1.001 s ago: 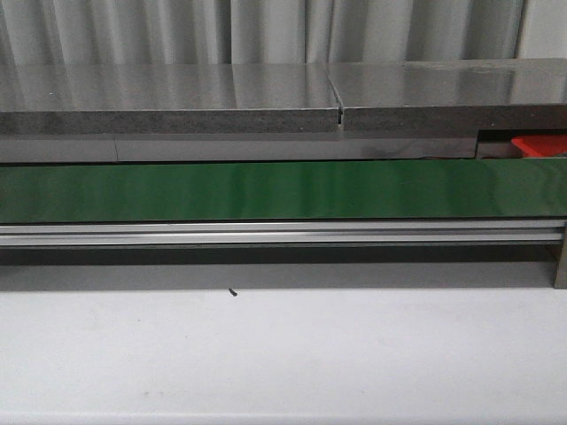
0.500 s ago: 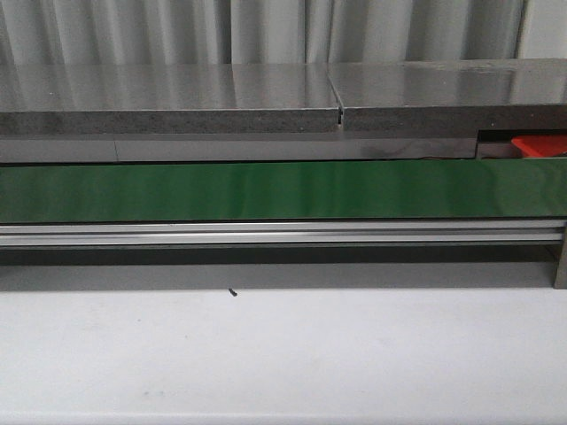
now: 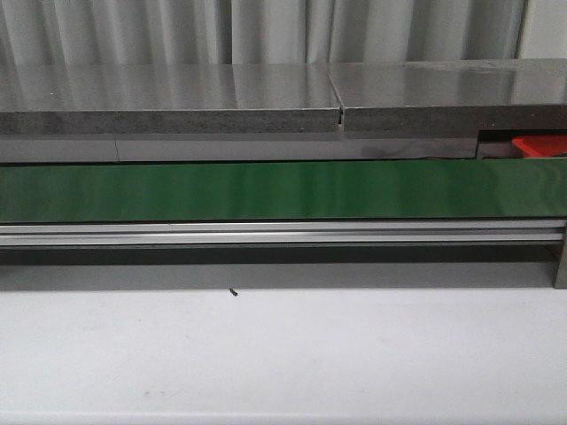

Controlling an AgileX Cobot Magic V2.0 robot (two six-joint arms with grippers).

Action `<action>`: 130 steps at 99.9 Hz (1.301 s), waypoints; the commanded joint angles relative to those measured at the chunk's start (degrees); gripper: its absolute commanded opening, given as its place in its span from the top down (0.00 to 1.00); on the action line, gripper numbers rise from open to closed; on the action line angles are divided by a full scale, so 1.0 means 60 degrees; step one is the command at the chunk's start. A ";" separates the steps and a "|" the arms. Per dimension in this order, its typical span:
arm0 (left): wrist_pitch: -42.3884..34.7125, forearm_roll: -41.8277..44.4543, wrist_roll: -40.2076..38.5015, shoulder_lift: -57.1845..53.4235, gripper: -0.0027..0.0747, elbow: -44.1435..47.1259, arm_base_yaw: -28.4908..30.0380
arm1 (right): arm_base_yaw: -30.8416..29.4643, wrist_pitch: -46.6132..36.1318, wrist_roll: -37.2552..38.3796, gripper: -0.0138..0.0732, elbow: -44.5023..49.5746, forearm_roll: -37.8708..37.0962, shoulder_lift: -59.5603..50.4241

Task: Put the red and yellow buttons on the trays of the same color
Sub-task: 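Lower the left gripper onto a yellow button and grasp it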

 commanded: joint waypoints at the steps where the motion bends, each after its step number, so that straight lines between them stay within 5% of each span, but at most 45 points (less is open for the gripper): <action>1: -0.0233 -0.0070 0.0051 -0.0567 0.65 -0.0300 0.0021 | -0.0002 -0.0574 0.0017 0.92 -0.0240 -0.0027 -0.0036; 25: 0.0000 -0.0070 0.0087 -0.0638 0.80 -0.0322 0.0021 | -0.0002 -0.0574 0.0017 0.92 -0.0240 -0.0027 -0.0036; 75: 0.1774 -0.0103 0.0636 -0.3271 0.82 -0.0110 -0.0140 | -0.0002 -0.0574 0.0017 0.92 -0.0240 -0.0027 -0.0036; 130: 0.0118 -0.0103 0.0769 -0.5015 0.82 0.3176 -0.1475 | -0.0002 -0.0574 0.0017 0.92 -0.0240 -0.0027 -0.0036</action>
